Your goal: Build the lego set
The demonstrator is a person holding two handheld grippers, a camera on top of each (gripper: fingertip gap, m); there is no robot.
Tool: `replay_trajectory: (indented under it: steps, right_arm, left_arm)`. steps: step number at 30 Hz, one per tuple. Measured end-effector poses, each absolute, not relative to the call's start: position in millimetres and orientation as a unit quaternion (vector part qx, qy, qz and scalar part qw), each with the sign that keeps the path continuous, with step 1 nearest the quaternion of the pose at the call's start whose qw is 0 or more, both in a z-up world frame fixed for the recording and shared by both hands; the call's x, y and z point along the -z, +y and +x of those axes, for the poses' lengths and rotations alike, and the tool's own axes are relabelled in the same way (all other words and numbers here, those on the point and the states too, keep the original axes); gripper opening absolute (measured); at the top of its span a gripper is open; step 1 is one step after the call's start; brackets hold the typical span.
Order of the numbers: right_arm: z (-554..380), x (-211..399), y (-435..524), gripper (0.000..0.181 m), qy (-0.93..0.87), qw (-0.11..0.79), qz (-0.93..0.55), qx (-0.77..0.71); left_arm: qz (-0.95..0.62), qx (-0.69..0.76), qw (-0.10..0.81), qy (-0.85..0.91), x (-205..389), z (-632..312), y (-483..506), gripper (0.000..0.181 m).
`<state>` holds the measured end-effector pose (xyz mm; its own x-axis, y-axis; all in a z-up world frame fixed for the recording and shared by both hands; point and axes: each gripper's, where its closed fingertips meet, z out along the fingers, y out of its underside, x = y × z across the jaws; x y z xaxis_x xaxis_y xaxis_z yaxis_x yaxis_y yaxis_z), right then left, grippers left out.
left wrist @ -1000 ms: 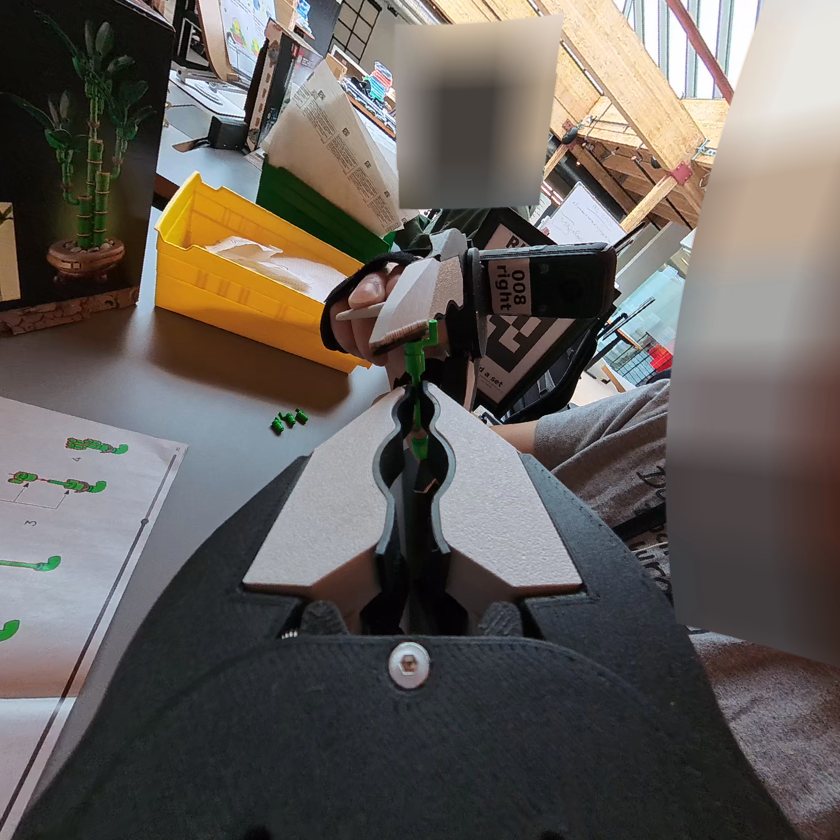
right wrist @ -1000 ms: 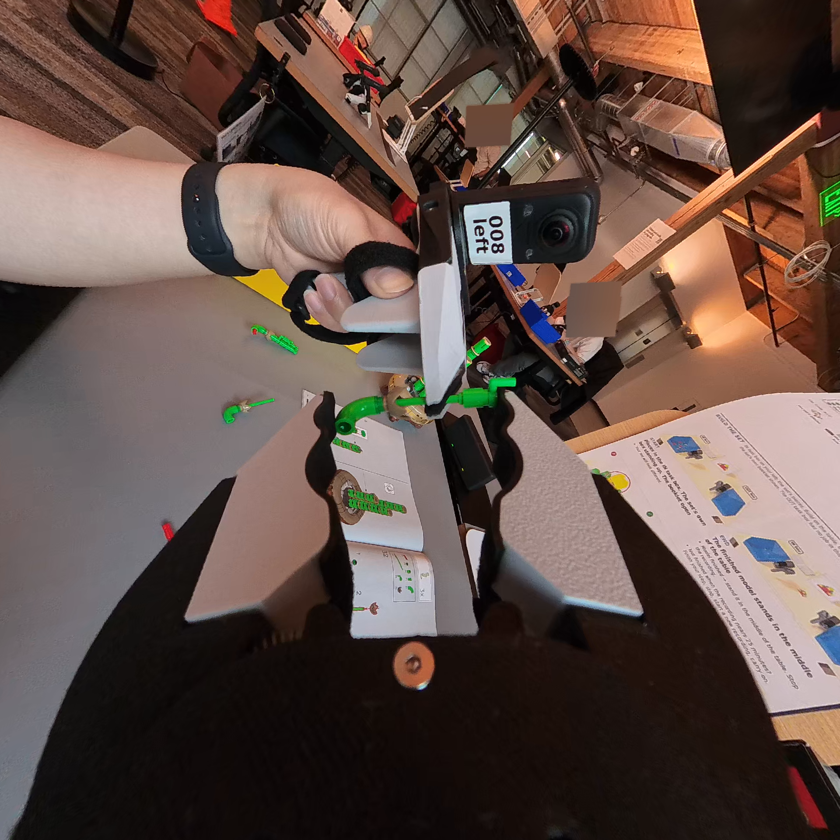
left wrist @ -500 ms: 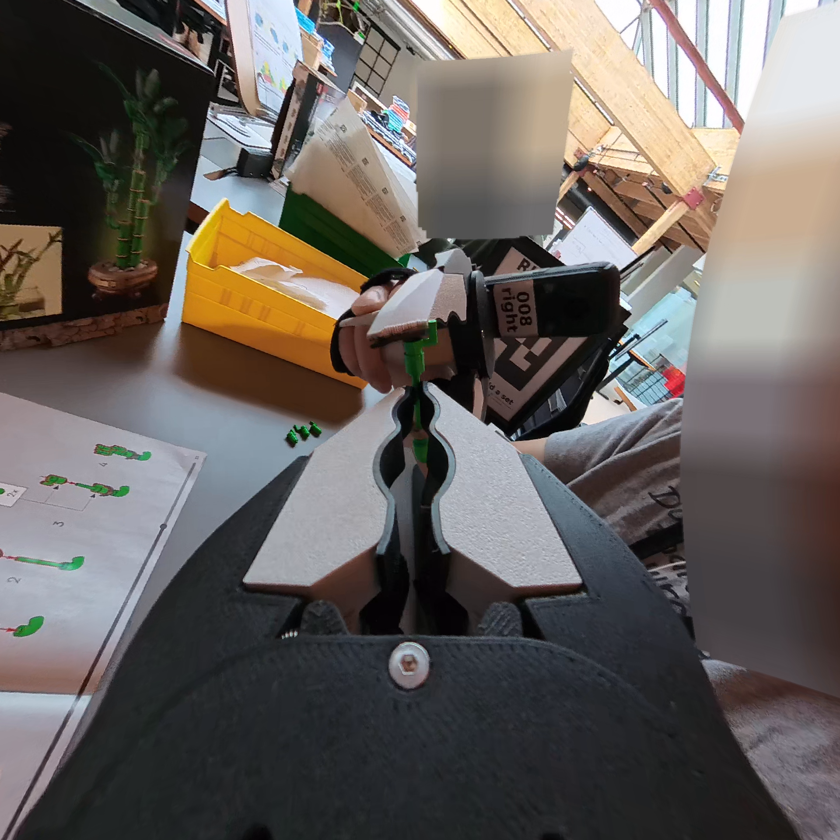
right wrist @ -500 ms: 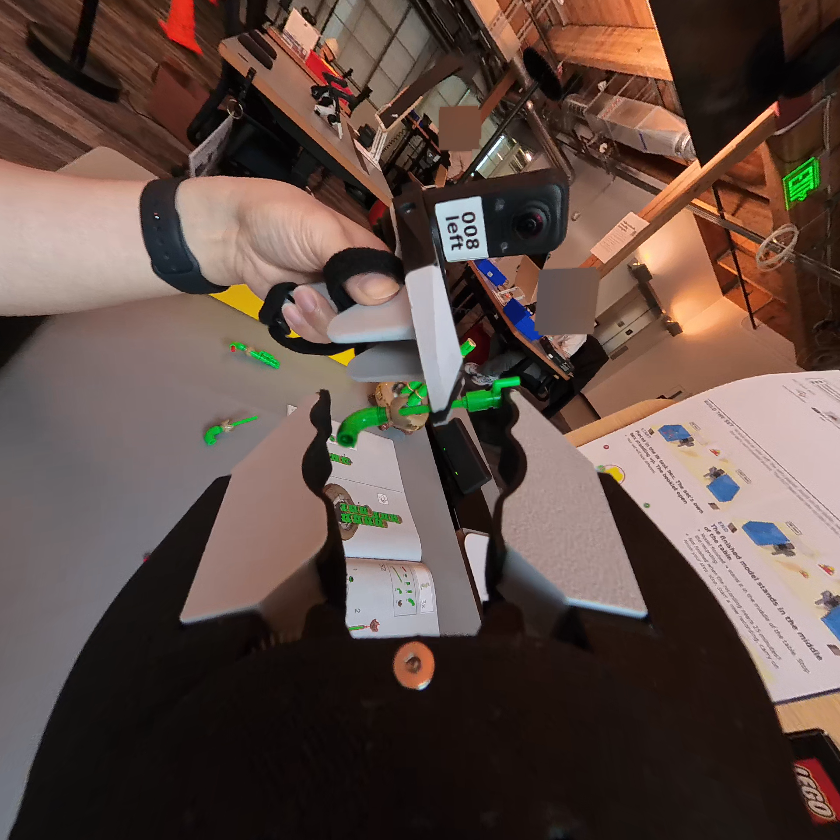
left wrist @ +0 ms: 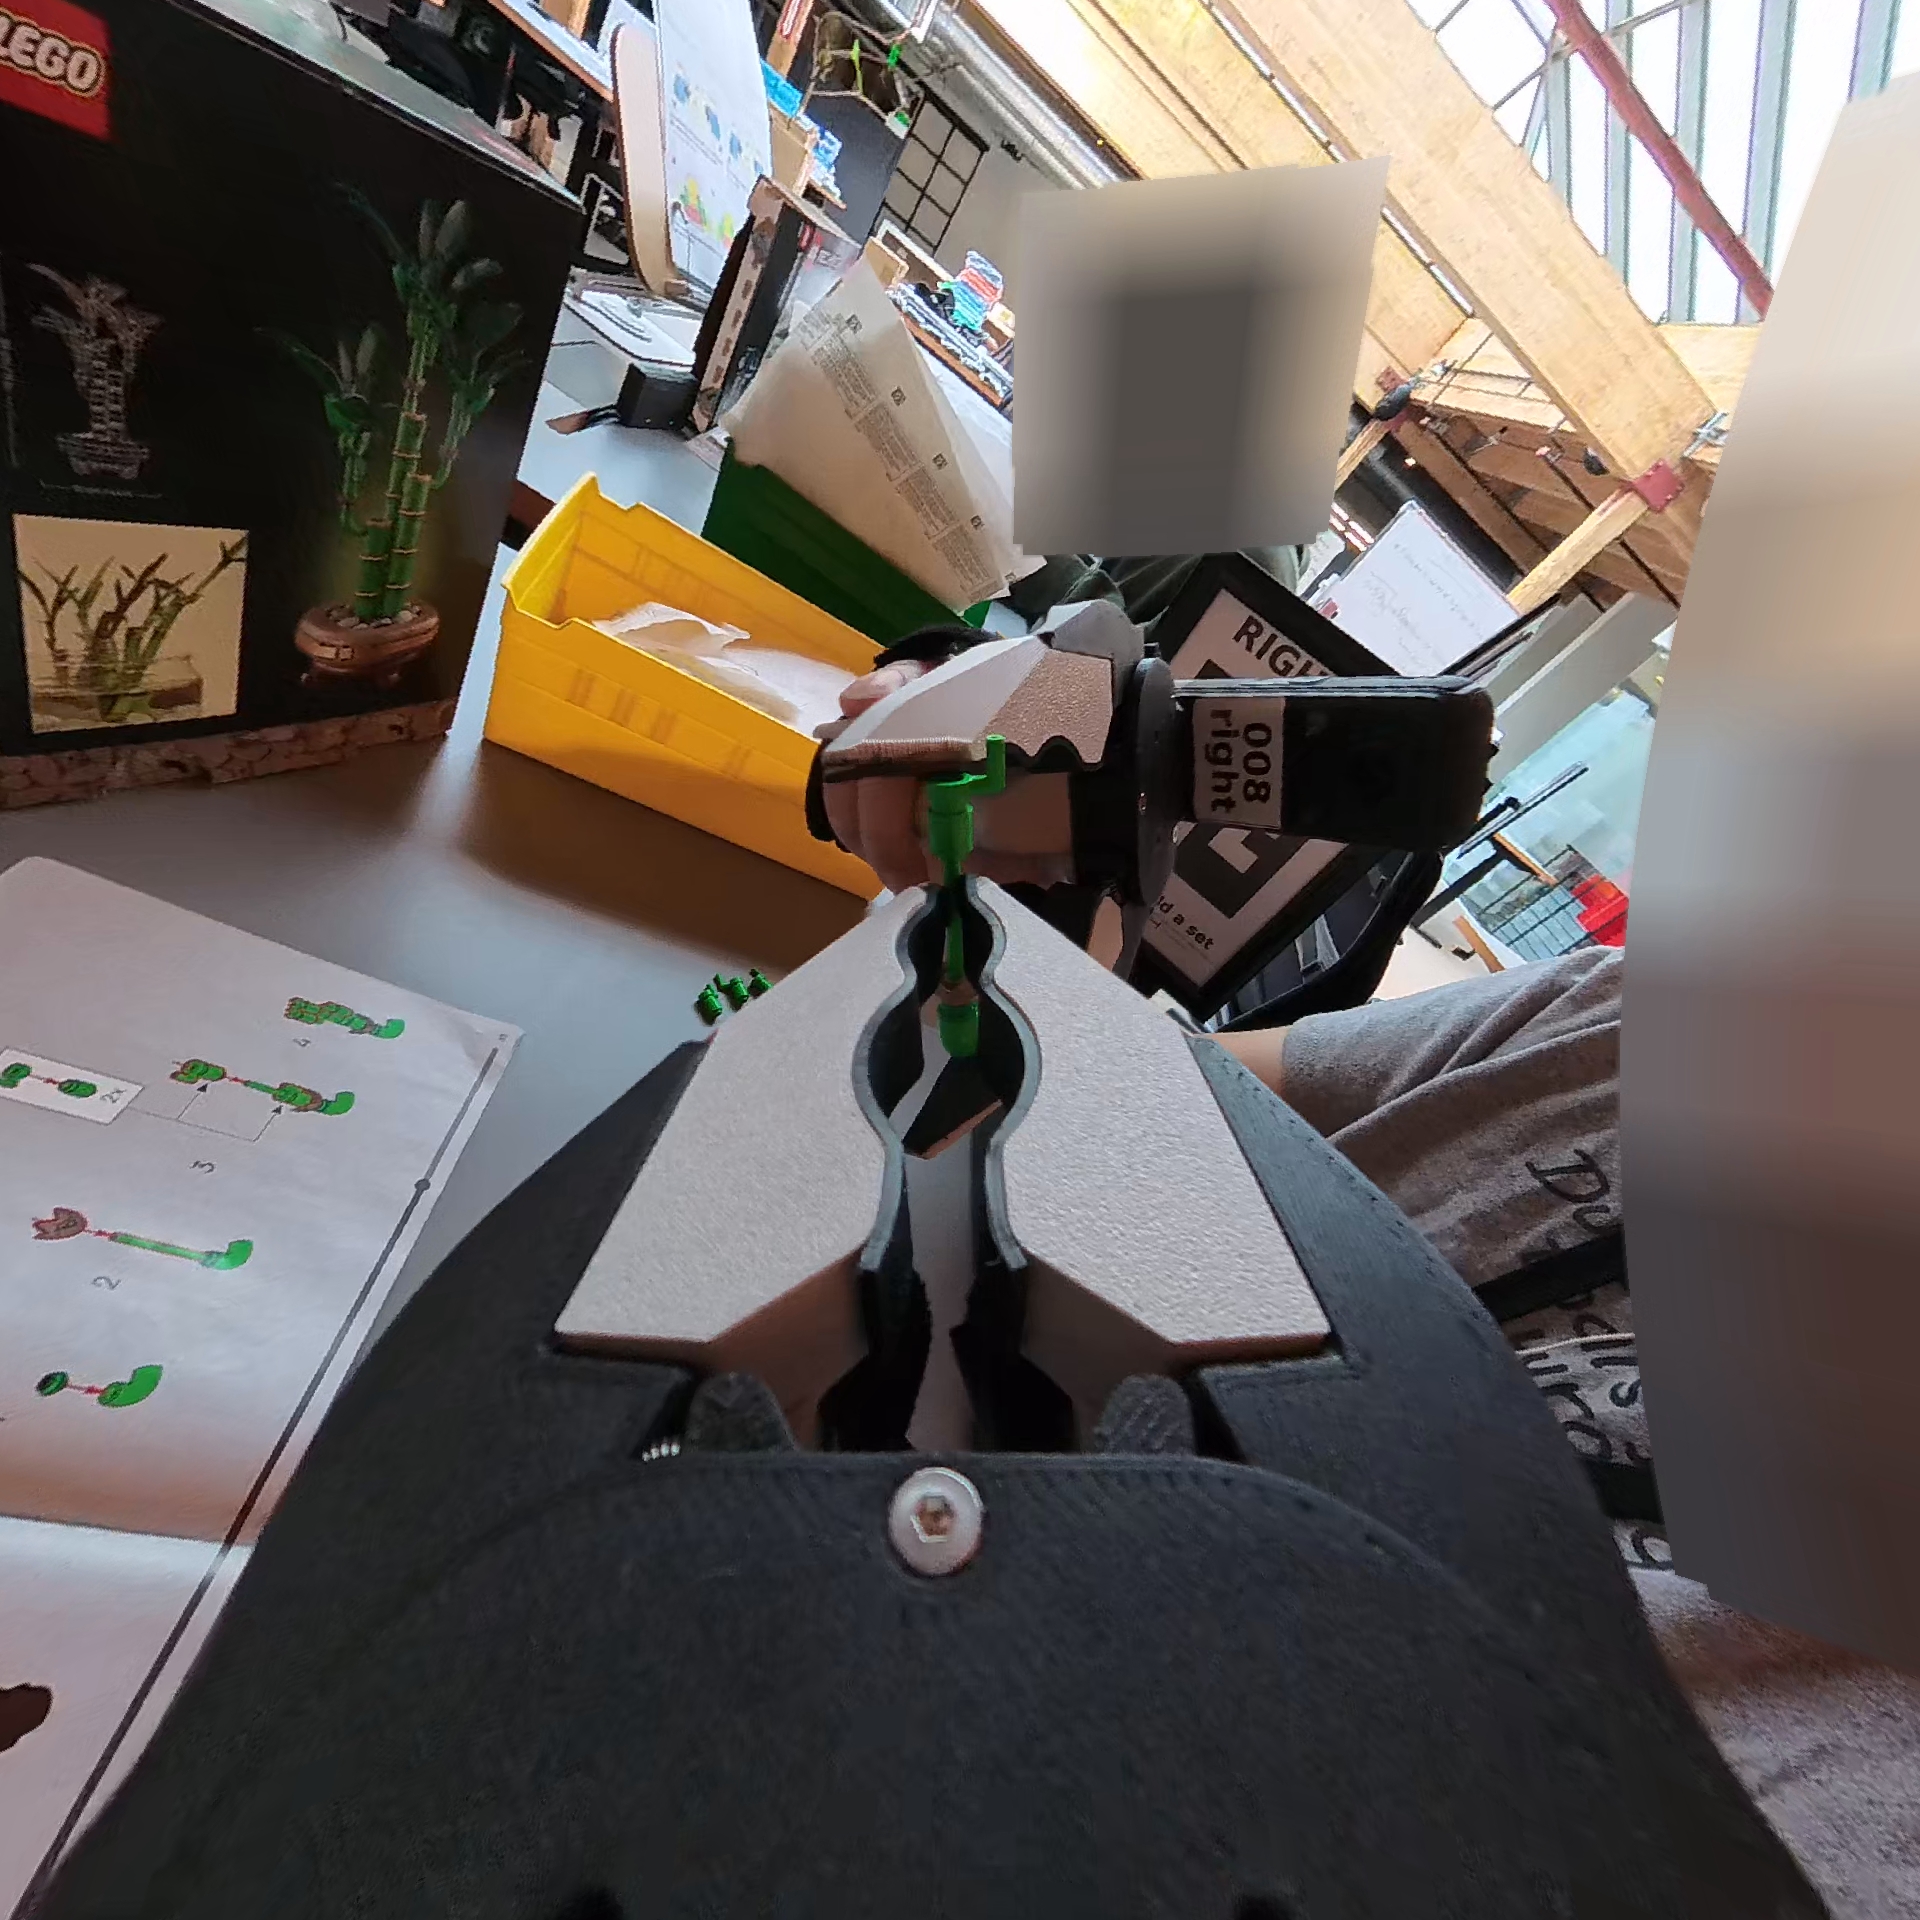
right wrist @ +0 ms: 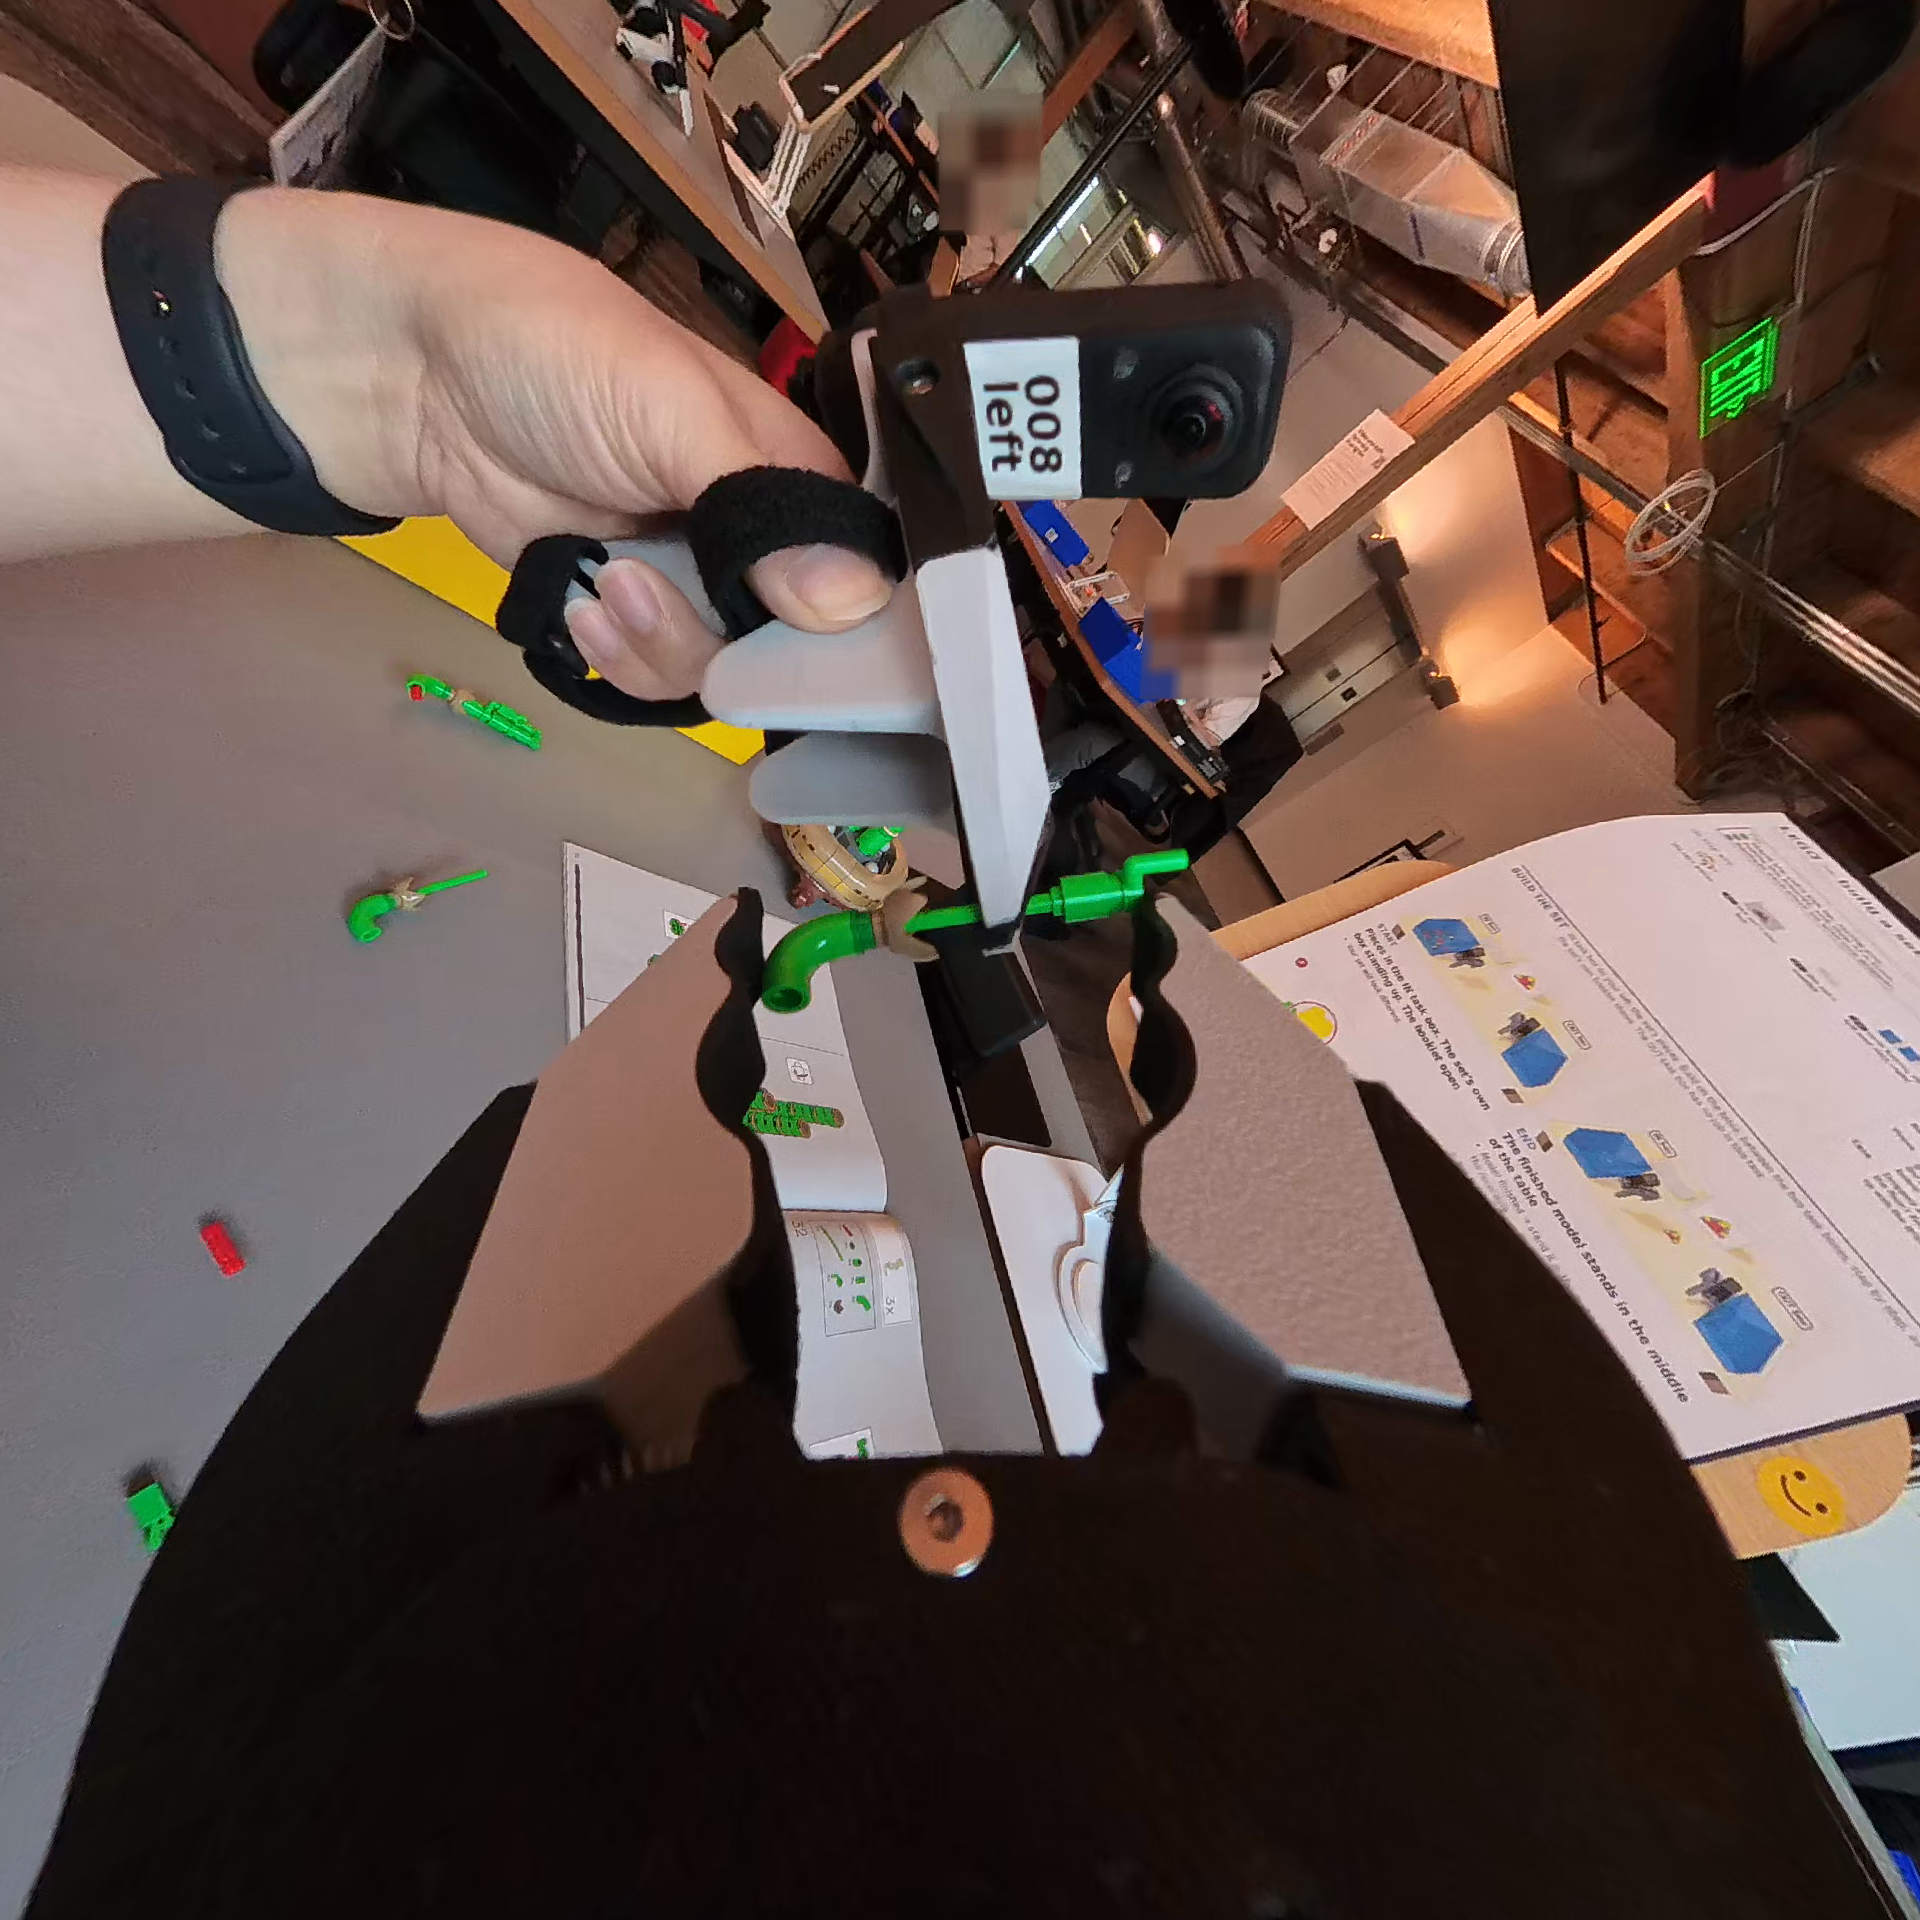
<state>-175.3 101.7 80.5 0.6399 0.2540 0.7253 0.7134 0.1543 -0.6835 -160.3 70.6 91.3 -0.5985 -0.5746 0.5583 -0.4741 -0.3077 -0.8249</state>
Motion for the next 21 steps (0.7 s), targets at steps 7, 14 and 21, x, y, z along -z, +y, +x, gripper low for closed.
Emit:
replay_trajectory:
  steps: [7,14,21]
  right_arm:
    - [-179.8,-99.2,90.0,0.070,-0.419,0.680,-0.543,0.259]
    - [-191.1,-110.9,81.5,0.071,-0.450,0.667,-0.481,0.349]
    - [-201.5,-118.0,80.0,0.083,-0.454,0.660,-0.474,0.367]
  left_arm:
    - [-0.381,0.704,0.010,0.599,-103.9,-172.1,55.8,0.006]
    - [-0.306,0.669,0.129,0.665,-111.8,-182.7,46.2,0.001]
    - [-0.282,0.630,0.179,0.701,-113.8,-192.8,40.7,0.000]
